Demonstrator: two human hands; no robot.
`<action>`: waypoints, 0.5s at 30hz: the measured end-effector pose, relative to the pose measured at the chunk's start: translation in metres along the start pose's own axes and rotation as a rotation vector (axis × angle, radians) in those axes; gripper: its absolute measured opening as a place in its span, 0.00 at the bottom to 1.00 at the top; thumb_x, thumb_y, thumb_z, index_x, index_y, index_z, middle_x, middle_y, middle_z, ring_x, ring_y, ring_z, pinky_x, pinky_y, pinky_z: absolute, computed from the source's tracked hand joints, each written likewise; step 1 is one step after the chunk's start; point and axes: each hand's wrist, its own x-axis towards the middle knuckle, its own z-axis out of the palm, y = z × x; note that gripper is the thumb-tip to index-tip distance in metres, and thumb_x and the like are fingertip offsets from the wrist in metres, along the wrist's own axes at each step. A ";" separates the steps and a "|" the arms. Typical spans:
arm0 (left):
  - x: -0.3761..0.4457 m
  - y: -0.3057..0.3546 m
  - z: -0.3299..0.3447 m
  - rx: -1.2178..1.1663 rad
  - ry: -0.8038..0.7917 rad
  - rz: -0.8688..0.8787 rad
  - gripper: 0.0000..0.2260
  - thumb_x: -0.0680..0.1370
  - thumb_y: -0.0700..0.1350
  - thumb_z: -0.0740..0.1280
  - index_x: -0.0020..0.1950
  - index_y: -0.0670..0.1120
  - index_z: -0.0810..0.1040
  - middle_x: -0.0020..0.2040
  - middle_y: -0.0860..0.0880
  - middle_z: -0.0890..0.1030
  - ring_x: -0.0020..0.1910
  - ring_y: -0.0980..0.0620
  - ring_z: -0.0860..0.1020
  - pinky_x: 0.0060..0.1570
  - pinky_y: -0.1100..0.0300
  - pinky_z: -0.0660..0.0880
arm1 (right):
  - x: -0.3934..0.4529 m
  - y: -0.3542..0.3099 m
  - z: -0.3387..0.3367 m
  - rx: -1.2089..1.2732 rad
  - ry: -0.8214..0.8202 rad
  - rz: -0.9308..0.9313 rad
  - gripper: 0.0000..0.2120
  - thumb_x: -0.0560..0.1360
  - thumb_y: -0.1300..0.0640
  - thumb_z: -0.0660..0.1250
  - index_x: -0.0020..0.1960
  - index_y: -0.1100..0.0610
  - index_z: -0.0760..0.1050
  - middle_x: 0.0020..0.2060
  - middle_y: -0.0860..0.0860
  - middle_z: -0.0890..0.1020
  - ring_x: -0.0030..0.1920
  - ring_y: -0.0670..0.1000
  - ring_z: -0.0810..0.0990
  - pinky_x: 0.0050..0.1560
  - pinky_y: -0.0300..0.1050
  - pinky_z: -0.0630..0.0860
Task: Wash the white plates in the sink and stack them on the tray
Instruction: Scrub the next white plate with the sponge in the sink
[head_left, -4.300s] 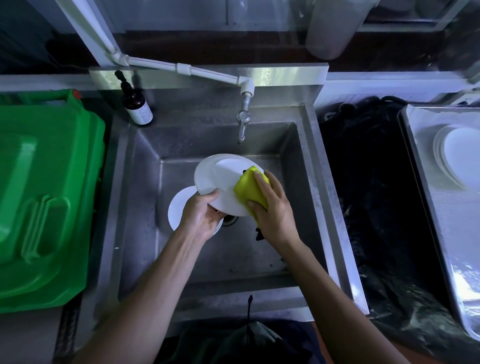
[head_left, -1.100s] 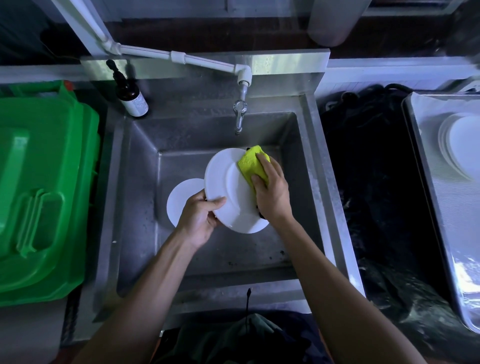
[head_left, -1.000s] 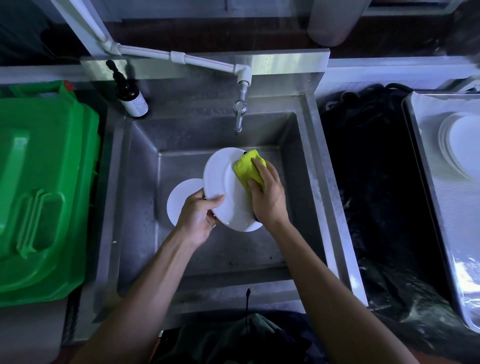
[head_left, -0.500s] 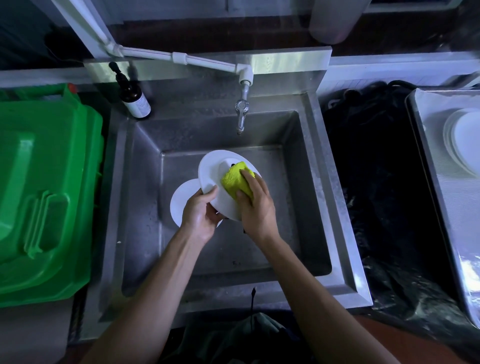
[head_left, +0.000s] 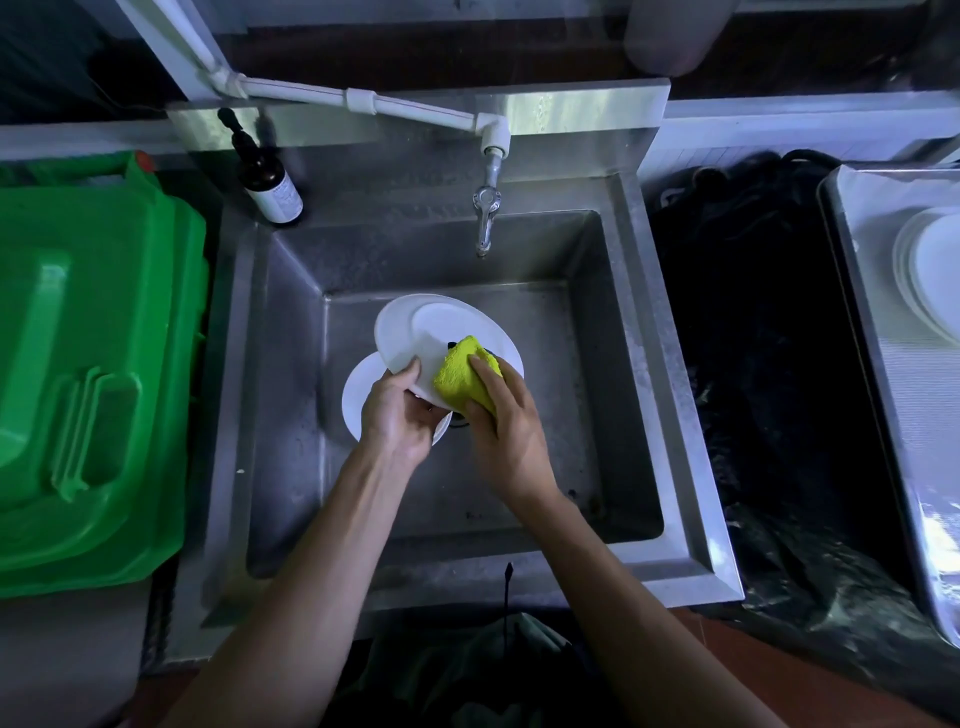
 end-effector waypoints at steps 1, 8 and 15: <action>0.000 0.000 -0.002 0.005 -0.001 0.001 0.18 0.85 0.43 0.58 0.73 0.38 0.71 0.68 0.37 0.77 0.67 0.39 0.77 0.68 0.44 0.72 | -0.001 0.002 -0.001 0.012 0.004 0.012 0.23 0.80 0.62 0.65 0.74 0.54 0.69 0.73 0.51 0.69 0.71 0.52 0.69 0.67 0.31 0.62; -0.001 -0.003 -0.013 0.044 -0.030 0.023 0.19 0.83 0.40 0.61 0.75 0.41 0.70 0.68 0.39 0.78 0.67 0.40 0.77 0.65 0.43 0.75 | 0.004 0.012 -0.007 0.043 0.085 0.104 0.24 0.78 0.63 0.65 0.74 0.53 0.69 0.73 0.51 0.69 0.71 0.53 0.68 0.70 0.47 0.67; -0.001 -0.003 -0.030 0.080 -0.144 0.021 0.14 0.80 0.37 0.65 0.64 0.44 0.78 0.60 0.44 0.84 0.59 0.45 0.82 0.65 0.45 0.74 | 0.030 0.019 -0.028 0.057 0.125 0.220 0.25 0.79 0.61 0.64 0.75 0.53 0.68 0.72 0.52 0.70 0.69 0.53 0.70 0.69 0.46 0.67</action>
